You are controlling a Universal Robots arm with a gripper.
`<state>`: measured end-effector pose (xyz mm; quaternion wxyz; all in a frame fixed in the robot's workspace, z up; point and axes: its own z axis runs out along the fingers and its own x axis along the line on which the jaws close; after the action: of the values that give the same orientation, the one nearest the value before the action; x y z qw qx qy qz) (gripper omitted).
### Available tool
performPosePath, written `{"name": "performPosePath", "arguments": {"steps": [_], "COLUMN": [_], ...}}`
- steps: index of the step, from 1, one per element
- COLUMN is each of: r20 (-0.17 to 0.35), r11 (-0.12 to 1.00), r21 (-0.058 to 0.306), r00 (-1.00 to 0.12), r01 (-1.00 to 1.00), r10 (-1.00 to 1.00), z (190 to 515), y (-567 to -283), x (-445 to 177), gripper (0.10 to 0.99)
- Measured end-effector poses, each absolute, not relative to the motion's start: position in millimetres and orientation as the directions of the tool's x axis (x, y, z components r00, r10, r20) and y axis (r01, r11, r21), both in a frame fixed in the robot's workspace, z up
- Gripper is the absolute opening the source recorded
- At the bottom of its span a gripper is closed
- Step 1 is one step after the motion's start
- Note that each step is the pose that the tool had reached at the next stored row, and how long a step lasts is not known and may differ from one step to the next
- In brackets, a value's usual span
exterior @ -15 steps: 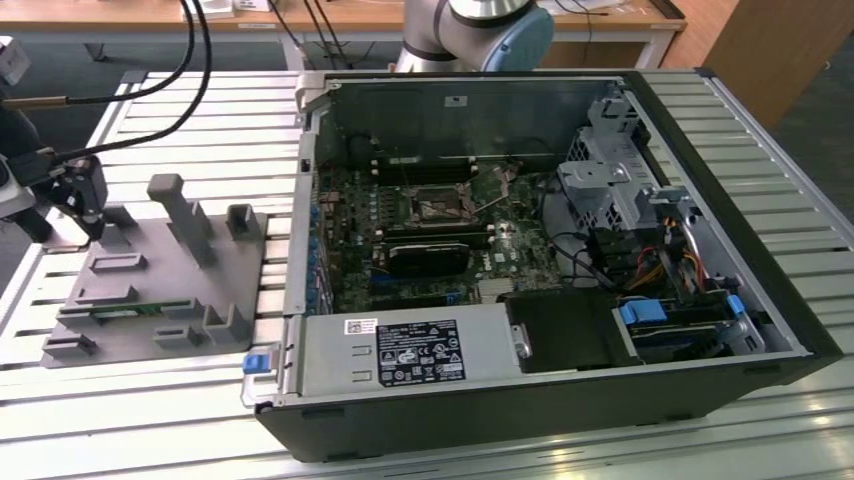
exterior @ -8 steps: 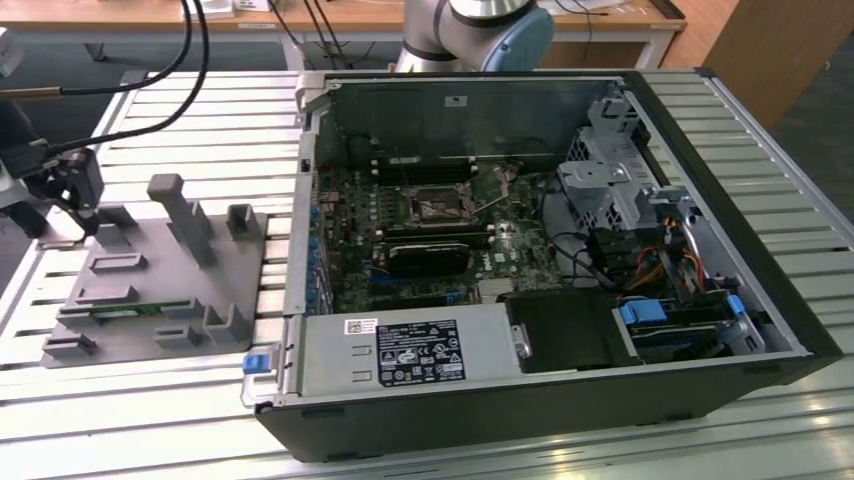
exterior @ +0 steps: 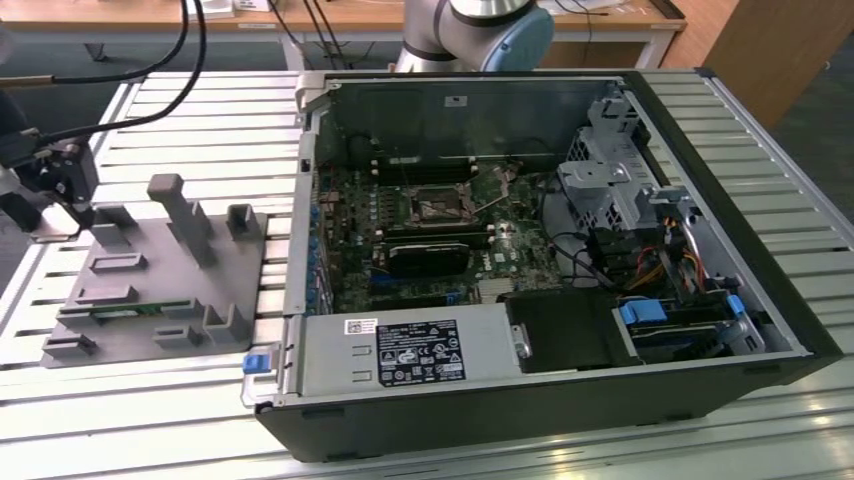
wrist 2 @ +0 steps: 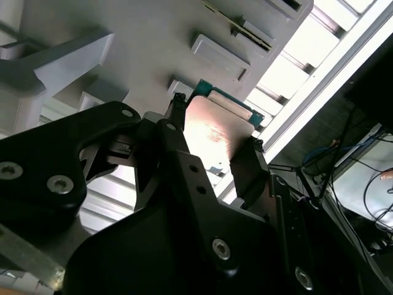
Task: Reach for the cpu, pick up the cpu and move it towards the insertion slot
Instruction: 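Pick up the cpu and move it towards the insertion slot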
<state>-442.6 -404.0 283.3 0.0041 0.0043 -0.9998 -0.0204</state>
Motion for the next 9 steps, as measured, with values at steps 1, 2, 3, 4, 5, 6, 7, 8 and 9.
{"name": "performPosePath", "arguments": {"steps": [1,2,3,4,5,6,7,8,9], "r20": [0.008,0.008,0.008,0.008,0.008,0.008,0.008,0.008,0.008], "r11": [0.999,0.999,0.999,0.999,0.999,0.999,0.999,0.999,0.999], "r21": [0.041,0.041,0.041,0.041,0.04,0.04,0.04,0.04,0.04], "r00": [-1.0,-1.0,-1.0,-1.0,-1.0,-1.0,-1.0,-1.0,-1.0], "r01": [-0.009,-0.009,-0.009,-0.009,-0.009,-0.009,-0.009,-0.009,-0.008], "r10": [-0.009,-0.009,-0.009,-0.009,-0.009,-0.009,-0.009,-0.009,-0.009], "z": [284.5,285.7,287.1,288.5,290.0,291.4,292.9,294.3,295.7], "y": [-404.0,-403.9,-403.9,-403.8,-403.7,-403.6,-403.6,-403.5,-403.4], "x": [-442.6,-442.6,-442.6,-442.6,-442.6,-442.6,-442.6,-442.6,-442.6], "gripper": [0.541,0.541,0.541,0.541,0.541,0.541,0.541,0.541,0.541]}}
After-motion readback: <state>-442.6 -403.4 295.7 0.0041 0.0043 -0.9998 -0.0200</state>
